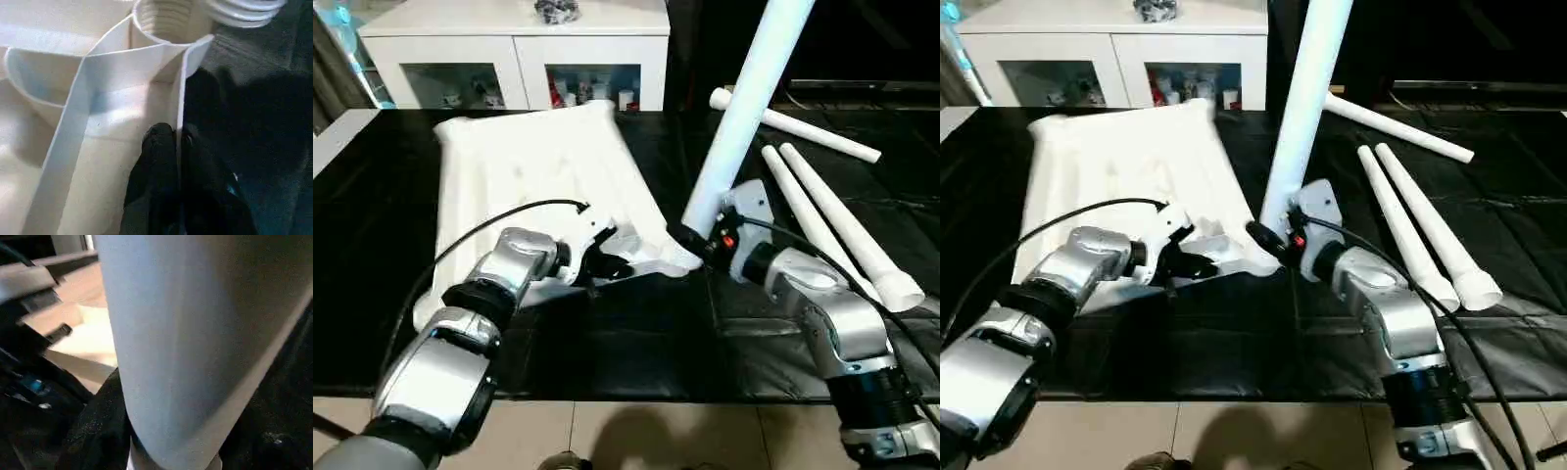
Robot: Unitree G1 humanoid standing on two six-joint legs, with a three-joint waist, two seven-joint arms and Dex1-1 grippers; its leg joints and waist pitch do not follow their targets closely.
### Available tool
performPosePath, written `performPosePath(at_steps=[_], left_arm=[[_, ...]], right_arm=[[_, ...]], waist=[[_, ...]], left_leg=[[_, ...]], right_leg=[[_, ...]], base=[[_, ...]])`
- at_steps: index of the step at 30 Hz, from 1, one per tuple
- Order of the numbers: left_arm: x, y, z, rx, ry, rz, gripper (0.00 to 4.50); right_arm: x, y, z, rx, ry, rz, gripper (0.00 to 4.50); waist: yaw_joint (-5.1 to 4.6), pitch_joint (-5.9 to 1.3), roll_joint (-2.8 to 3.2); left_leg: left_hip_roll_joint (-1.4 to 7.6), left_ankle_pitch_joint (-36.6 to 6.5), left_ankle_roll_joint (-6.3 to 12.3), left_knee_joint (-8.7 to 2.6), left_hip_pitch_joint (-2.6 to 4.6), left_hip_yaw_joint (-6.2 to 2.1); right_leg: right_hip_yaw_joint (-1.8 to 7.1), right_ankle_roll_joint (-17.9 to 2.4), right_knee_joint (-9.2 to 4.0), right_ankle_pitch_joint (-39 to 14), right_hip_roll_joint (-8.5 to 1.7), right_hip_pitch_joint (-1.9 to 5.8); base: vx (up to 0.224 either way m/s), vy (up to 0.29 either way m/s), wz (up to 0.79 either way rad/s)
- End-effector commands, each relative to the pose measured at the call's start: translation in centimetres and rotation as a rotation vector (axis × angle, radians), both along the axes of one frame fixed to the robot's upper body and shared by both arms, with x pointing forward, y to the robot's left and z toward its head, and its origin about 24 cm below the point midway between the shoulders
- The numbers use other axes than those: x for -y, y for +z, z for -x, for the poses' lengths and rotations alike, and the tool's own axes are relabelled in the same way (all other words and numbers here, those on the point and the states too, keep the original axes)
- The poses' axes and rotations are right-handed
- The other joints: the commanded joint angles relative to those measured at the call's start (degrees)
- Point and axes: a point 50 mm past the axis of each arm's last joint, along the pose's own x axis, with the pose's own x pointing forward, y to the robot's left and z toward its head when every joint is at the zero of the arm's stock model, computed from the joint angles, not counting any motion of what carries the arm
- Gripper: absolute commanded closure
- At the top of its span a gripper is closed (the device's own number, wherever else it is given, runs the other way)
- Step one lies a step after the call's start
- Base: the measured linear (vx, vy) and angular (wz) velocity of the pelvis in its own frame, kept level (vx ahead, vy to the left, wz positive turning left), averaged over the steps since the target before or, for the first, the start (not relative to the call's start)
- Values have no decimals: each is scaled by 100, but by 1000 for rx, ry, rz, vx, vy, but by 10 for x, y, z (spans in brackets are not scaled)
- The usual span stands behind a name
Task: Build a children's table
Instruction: Insert table leg to table base
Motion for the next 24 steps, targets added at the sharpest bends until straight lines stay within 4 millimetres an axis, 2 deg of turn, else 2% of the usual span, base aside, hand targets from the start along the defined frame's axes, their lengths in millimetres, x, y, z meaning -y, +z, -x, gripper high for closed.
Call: performPosePath(at_steps=[1,3,9,12,14,18,24], left_arm=[[5,-7,8,-44,-25,-2,448],[11,-5,11,-42,-29,17,450],[20,-2,18,79,-108,-10,450],[19,-2,19,124,-116,-55,450],[15,-3,20,148,-107,-93,450],[13,-3,21,141,-105,-83,450],[9,-3,23,151,-120,-65,450]], right_arm=[[-2,6,-4,35,25,20,257],[-2,6,-5,37,30,22,257],[-1,6,-8,49,32,17,257],[-2,4,-8,51,45,4,257],[-5,2,-7,41,75,-38,257],[-6,-2,-6,20,90,-47,257],[-3,-8,-9,2,88,-18,257]], waist=[[17,-437,-8],[33,-423,-21],[71,-428,-3],[61,-431,12],[58,-431,2],[63,-421,-26],[54,-422,-33]], left_leg=[[383,-1284,104,-421,151,-158],[380,-1356,128,-425,158,-148],[392,-1427,96,-445,166,-162],[402,-1467,69,-454,159,-169],[401,-1499,73,-459,159,-168],[392,-1542,72,-460,167,-163],[382,-1454,93,-454,150,-153]], right_leg=[[298,-1390,-433,-1134,-578,315],[296,-1328,-457,-1343,-563,299],[301,-1174,-474,-1502,-554,278],[300,-1166,-462,-1414,-554,275],[302,-1154,-464,-1429,-554,277],[298,-1111,-484,-1695,-563,263],[299,-1112,-480,-1611,-562,257]], base=[[0,0,0],[0,0,0],[0,0,0],[0,0,0],[0,0,0],[0,0,0],[0,0,0]])
